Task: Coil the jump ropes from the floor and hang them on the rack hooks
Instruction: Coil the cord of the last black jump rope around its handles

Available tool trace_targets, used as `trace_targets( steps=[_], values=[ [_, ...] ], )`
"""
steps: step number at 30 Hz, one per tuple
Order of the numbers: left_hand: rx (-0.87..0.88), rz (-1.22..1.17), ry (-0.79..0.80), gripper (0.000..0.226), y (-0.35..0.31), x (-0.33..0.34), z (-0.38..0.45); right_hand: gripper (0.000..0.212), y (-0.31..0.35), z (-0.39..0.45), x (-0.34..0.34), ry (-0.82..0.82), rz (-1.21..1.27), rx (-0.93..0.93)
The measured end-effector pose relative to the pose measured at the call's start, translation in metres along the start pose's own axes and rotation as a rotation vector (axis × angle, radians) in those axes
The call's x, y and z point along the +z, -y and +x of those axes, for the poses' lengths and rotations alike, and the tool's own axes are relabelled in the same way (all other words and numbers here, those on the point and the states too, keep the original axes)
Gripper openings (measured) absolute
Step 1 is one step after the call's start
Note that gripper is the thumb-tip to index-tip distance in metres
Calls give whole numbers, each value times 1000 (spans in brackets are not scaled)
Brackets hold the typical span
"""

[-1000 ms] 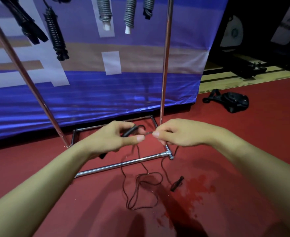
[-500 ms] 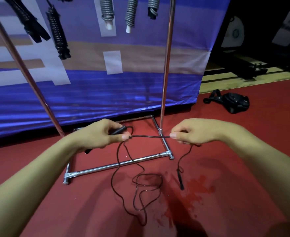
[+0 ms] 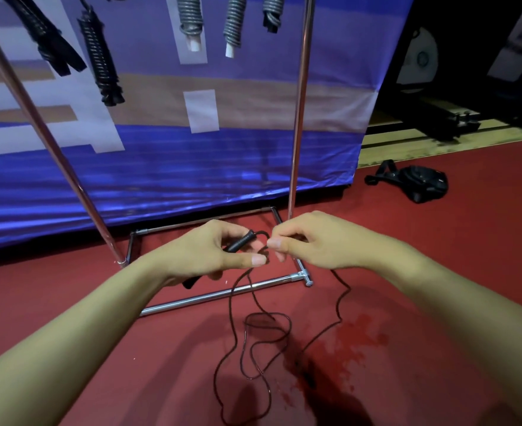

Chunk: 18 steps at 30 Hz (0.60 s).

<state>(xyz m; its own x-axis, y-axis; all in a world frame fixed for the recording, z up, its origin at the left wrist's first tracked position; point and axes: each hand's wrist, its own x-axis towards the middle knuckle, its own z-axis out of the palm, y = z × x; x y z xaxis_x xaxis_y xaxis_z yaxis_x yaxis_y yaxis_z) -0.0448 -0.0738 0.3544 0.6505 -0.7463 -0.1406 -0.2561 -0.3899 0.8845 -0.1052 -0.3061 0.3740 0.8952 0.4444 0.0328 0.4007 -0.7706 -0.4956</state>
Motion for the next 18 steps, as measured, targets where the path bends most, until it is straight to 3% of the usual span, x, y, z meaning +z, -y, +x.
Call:
trace_targets(
  steps=[2, 5, 9, 14, 18],
  values=[
    [54, 40, 4, 11, -7, 7, 1, 35, 3, 5, 6, -34, 16, -3],
    [110, 174, -106, 19, -12, 1, 0, 41, -7, 5, 3, 4, 132, 86],
    [65, 9, -322, 26, 2, -35, -10, 49, -39, -11, -4, 174, 171, 254],
    [-41, 22, -307, 26, 4, -31, -13, 44, -25, -6, -5, 110, 361, 218],
    [67, -111, -327, 30, -7, -16, -1, 44, 4, 4, -7, 185, 104, 106]
  ],
)
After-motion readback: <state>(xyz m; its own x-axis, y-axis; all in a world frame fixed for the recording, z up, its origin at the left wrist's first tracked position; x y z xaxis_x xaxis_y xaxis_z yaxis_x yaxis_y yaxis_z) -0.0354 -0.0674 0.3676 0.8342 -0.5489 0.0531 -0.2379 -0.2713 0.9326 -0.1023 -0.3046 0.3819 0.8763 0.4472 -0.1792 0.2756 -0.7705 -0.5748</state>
